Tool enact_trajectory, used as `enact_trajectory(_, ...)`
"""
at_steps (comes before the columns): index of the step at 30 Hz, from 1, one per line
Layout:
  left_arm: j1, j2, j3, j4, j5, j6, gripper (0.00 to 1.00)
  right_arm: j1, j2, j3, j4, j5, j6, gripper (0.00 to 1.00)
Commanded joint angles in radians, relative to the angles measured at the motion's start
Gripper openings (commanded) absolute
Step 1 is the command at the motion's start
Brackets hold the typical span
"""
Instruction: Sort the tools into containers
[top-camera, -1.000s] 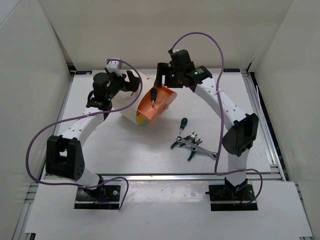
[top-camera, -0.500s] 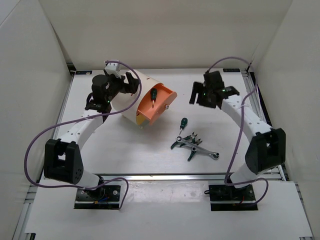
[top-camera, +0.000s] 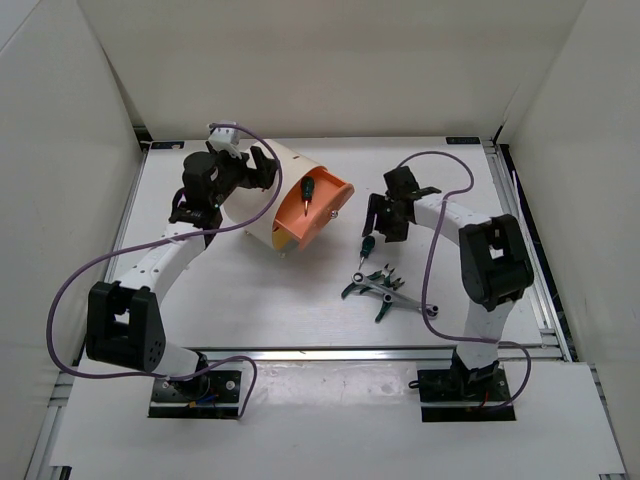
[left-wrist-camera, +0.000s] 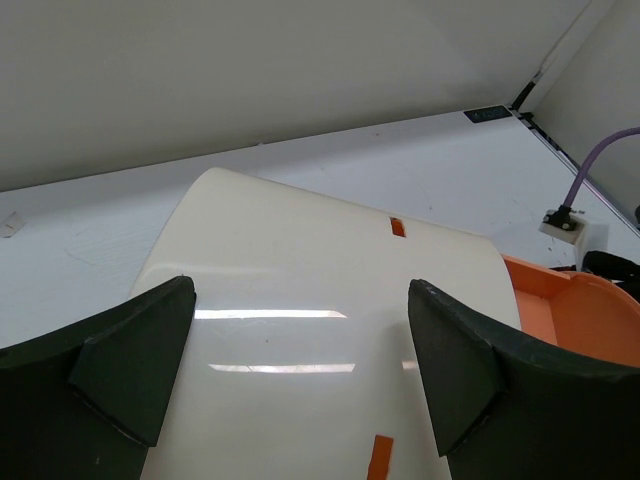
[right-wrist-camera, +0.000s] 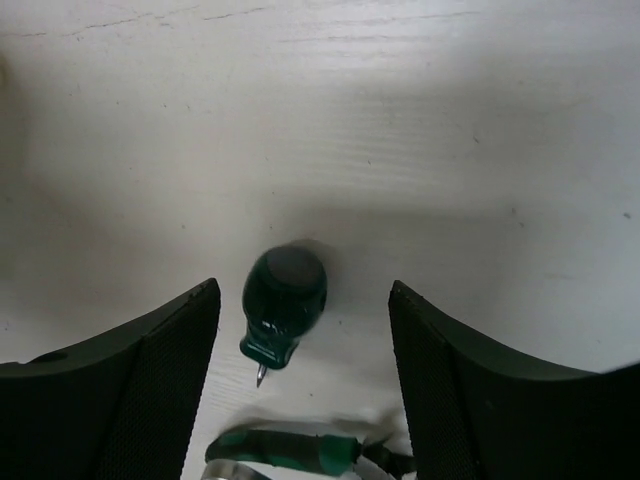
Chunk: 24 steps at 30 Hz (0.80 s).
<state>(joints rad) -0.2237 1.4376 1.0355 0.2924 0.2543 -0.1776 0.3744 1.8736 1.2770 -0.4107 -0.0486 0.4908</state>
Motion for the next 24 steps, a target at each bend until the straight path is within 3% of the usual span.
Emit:
enact_trajectory(1, 0.001, 0.004, -0.041, -0.124, -0.009, -0.022, 0.99, 0.003, 0.05, 0.047, 0.058, -0.045, 0.031, 0.71)
enact_trajectory(10, 0.001, 0.01, -0.038, -0.125, -0.009, -0.022, 0.99, 0.018, 0.059, 0.002, 0.049, -0.051, 0.052, 0.42)
enact_trajectory(16, 0.001, 0.014, -0.045, -0.118, -0.009, -0.023, 0.99, -0.006, -0.048, -0.038, 0.006, 0.015, 0.055, 0.07)
enact_trajectory(19, 0.001, 0.011, -0.046, -0.119, -0.006, -0.025, 0.99, -0.035, -0.116, -0.022, -0.016, 0.029, 0.058, 0.01)
enact_trajectory(21, 0.001, 0.01, -0.048, -0.116, -0.009, -0.025, 0.99, -0.055, -0.146, -0.001, -0.031, 0.023, 0.052, 0.01)
enact_trajectory(24, 0.001, 0.01, -0.051, -0.116, -0.009, -0.025, 0.99, -0.058, -0.143, 0.057, -0.089, -0.01, 0.019, 0.34)
